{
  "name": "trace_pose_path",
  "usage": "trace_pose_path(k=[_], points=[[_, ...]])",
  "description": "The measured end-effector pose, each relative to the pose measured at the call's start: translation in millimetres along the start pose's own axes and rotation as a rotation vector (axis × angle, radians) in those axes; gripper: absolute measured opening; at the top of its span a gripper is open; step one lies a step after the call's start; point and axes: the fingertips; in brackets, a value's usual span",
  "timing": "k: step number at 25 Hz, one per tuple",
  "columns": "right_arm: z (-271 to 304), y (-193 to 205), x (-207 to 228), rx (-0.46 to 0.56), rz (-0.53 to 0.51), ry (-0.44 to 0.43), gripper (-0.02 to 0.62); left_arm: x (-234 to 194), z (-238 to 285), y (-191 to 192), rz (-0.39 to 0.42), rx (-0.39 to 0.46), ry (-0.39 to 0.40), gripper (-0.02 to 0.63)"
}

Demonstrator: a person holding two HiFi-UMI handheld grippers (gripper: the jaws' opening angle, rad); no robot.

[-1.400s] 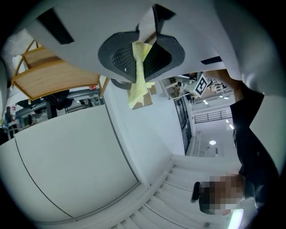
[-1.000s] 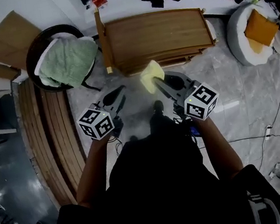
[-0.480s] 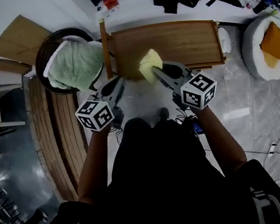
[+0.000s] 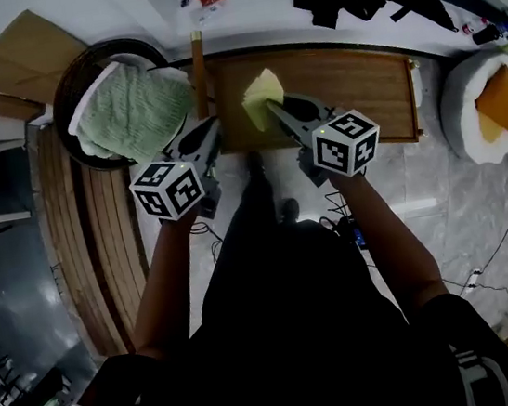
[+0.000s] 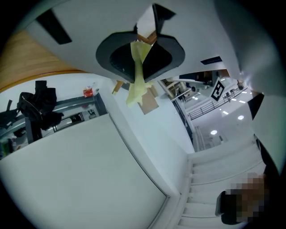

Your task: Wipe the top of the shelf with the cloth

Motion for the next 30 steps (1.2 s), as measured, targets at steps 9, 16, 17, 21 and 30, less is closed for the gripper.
trace_pose_path(k=[9, 16, 17, 21, 30], points=[[125, 9, 75, -0.132, 0.043, 0.083, 0.046, -82, 55, -20, -0.052, -0.083, -0.055, 0.012], [193, 61, 129, -0.280, 0.152, 0.168, 0.046, -111, 83, -22, -0.092, -0.152, -0.050, 0.012], [201, 65, 136, -0.294, 0.157, 0.179, 0.046, -115, 87, -24, -0.089, -0.158, -0.051, 0.012], [226, 83, 155, -0.351, 0.167, 0.215, 0.046, -125, 96, -24, -0.103, -0.175, -0.047, 0.012], [243, 119, 170, -0.460, 0.155, 0.269, 0.046, -128, 102, -23, -0.144, -0.173, 0.005, 0.012]])
Point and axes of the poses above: the fingertips, and each gripper's own axes: z forward along the fingers, x to its right, y out of its underside, and after that the axes turned 2 degrees about -x, right-handed
